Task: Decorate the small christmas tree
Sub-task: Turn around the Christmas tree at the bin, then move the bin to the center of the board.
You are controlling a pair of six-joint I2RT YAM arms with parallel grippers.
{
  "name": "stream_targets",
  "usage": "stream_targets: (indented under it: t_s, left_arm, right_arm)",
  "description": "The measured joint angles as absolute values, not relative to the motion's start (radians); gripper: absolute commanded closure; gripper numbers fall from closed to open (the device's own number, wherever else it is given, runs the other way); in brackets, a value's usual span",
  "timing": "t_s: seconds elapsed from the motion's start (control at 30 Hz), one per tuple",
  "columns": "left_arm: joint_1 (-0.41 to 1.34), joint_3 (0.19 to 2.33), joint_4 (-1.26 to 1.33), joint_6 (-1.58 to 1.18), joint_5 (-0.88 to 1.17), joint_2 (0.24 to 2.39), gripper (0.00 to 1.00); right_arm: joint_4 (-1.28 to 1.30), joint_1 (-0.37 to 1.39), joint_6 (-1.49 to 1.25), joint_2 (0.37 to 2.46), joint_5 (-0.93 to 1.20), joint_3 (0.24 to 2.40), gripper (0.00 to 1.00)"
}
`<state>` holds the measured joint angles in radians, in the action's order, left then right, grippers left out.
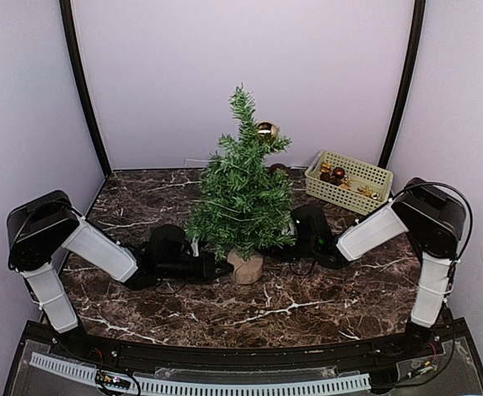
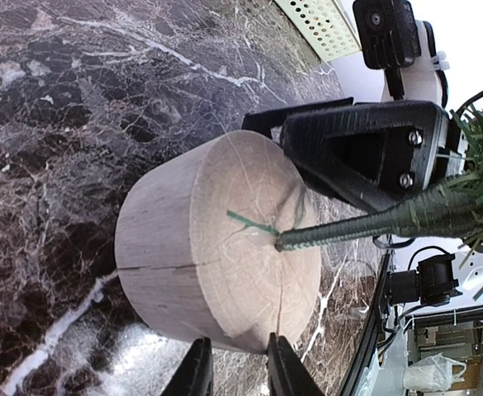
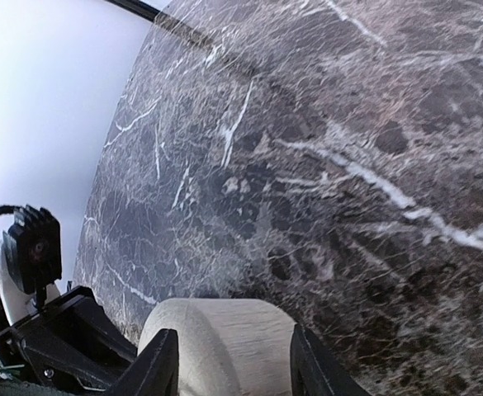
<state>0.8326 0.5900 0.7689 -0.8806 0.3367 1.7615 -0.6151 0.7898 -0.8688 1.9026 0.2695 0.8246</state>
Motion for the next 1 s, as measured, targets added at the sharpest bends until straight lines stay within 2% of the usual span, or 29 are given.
stream_targets:
  t_s: [0.23, 0.5, 0.63, 0.73, 0.87, 1.0]
  left_arm:
    - [0.834, 0.523, 0.723, -0.886, 0.296, 1.665, 0.48]
    - [0.773, 0.435, 0.466, -0.865, 0.17, 1.324, 0.31]
    - [0.68, 0.439, 0.305, -0.825, 0.157, 1.169, 0.28]
    - [0.585, 0.493, 0.149, -0.764, 0.169, 1.104, 0.27]
    - [0.453, 0.617, -0.006, -0.666, 0.232, 1.092, 0.27]
    - [0.315, 0.764, -0.125, -0.543, 0.305, 1.095, 0.26]
  right_arm:
    - [-0.612, 0.743, -0.843, 1.842, 0.259, 0.762, 0.39]
    - [-0.427, 0.624, -0.76, 1.497, 0.186, 0.59, 0.23]
    - [-0.248, 0.541, -0.706, 1.328, 0.125, 0.586, 0.21]
    - [-0.082, 0.472, -0.646, 1.268, 0.076, 0.666, 0.22]
    - [0.091, 0.379, -0.566, 1.303, 0.023, 0.85, 0.24]
    - [0.181, 0.286, -0.487, 1.424, -0.016, 1.059, 0.25]
